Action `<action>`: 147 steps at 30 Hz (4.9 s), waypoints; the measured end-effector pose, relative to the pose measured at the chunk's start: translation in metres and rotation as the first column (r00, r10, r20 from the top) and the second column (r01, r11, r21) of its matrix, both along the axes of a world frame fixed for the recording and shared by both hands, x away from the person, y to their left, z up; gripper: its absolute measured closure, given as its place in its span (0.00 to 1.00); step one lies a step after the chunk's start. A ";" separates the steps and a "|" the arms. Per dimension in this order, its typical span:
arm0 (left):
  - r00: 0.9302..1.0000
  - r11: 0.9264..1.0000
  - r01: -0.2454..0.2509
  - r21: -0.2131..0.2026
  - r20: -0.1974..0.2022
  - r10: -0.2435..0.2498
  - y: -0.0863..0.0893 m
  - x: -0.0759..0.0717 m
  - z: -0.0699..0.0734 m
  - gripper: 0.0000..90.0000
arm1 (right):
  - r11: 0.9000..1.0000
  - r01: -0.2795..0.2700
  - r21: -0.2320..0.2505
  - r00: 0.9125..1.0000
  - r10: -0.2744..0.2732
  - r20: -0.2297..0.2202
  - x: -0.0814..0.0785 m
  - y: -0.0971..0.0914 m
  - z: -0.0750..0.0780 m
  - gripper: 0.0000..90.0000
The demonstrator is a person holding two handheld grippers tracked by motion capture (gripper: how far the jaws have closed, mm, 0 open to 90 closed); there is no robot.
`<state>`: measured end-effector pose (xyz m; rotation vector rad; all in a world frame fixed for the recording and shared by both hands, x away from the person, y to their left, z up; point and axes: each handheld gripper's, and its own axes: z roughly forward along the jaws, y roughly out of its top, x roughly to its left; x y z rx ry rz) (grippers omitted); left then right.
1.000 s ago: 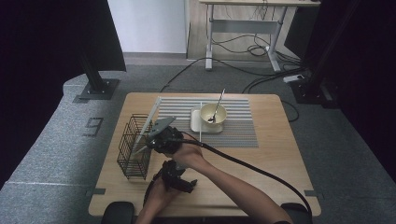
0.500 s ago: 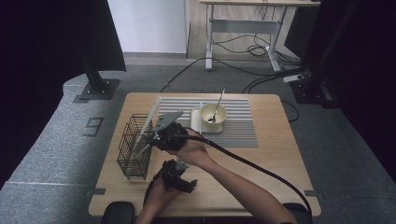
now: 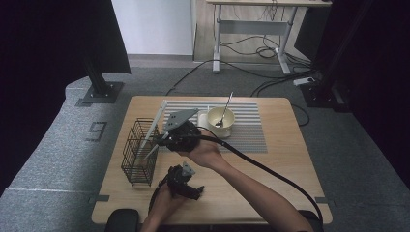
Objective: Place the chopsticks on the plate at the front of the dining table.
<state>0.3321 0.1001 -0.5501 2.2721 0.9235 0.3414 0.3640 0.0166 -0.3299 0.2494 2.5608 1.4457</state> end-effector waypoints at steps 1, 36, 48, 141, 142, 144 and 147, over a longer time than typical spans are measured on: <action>1.000 1.000 0.000 0.000 0.000 0.000 0.000 0.000 0.000 0.00 | 1.000 0.000 0.002 1.000 0.000 0.001 0.000 -0.001 0.002 0.93; 1.000 1.000 0.000 -0.001 0.000 0.000 0.000 0.000 0.000 0.00 | 0.990 0.114 0.084 0.990 -0.120 0.069 0.000 -0.068 0.047 0.93; 1.000 1.000 0.022 0.007 -0.007 -0.022 0.000 0.001 0.001 0.00 | 0.984 0.166 0.072 0.984 -0.170 0.054 0.004 -0.098 0.034 0.93; 0.946 0.946 0.221 -0.237 0.289 -0.149 0.041 -0.025 0.053 0.95 | 0.878 0.477 0.023 0.879 -0.477 -0.032 0.038 -0.172 -0.070 0.33; 0.946 0.946 0.221 -0.238 0.289 -0.148 0.041 -0.025 0.054 0.95 | 0.875 0.483 0.021 0.875 -0.482 -0.033 0.040 -0.174 -0.073 0.33; 0.947 0.950 0.216 -0.227 0.284 -0.148 0.040 -0.025 0.054 0.95 | 0.871 0.491 0.012 0.871 -0.491 -0.035 0.043 -0.176 -0.078 0.33; 0.950 0.957 0.208 -0.202 0.276 -0.148 0.037 -0.025 0.052 0.95 | 0.868 0.496 0.014 0.868 -0.495 -0.035 0.044 -0.178 -0.079 0.32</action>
